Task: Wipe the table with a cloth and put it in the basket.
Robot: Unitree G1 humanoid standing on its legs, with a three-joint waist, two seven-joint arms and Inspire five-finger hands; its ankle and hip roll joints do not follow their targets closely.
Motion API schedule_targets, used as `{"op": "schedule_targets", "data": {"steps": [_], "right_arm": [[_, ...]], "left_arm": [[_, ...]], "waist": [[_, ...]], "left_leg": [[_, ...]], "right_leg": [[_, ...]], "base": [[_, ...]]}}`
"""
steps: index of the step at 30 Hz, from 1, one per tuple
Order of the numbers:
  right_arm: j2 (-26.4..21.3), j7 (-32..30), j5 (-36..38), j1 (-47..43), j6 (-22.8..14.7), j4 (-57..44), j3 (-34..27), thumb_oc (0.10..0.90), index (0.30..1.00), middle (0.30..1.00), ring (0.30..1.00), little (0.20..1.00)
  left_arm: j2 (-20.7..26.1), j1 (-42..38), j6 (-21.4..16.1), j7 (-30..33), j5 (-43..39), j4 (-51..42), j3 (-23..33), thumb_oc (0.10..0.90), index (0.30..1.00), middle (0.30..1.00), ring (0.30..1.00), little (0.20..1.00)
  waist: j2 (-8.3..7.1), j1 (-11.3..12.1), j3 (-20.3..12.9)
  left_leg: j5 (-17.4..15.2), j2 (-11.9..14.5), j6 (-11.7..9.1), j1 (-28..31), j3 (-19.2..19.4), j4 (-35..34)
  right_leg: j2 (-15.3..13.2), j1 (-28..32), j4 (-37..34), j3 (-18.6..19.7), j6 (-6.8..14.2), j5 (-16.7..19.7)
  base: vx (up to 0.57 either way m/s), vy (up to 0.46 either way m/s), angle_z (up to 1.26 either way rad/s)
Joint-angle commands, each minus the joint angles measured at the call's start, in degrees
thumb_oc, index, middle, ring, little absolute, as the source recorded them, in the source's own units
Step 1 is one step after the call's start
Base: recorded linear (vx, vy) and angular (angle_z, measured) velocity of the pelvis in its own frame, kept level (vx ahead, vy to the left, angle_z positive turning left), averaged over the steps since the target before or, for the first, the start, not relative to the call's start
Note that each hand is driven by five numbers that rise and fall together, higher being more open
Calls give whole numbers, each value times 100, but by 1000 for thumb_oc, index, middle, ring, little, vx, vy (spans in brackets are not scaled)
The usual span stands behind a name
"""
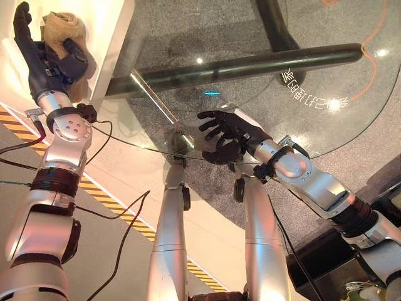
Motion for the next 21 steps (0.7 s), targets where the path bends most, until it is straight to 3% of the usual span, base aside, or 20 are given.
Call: {"op": "schedule_targets", "data": {"steps": [1,8,19,21], "right_arm": [[-111,-14,-179,471,26,-83,1,800,900,900,900,900],[-40,-44,-281,777,-94,-263,-94,800,900,900,900,900],[48,-75,-493,1406,21,-661,-293,800,900,900,900,900],[51,-106,-532,1516,-32,-690,-281,800,900,900,900,900]], "left_arm": [[-31,167,-21,26,59,64,153,800,900,900,900,900],[187,396,268,63,497,-4,225,800,900,900,900,900],[484,1089,-531,129,170,-696,944,800,900,900,900,900],[464,1207,-813,93,-147,-944,1127,800,900,900,900,900]], "waist": [[58,82,-100],[123,160,-100],[172,304,-100],[175,333,-100]], "left_leg": [[-569,-290,248,73,750,425],[-606,-328,261,483,718,328],[-694,-348,279,1272,644,155],[-698,-362,280,1477,611,83]], "right_leg": [[355,243,-1109,-13,185,649],[291,616,-1162,-90,208,590],[234,1409,-1196,-287,178,393],[261,1624,-1190,-326,155,326]], "base": [[-18,-43,0],[-27,-61,1],[-49,-92,5],[-61,-116,7]]}}
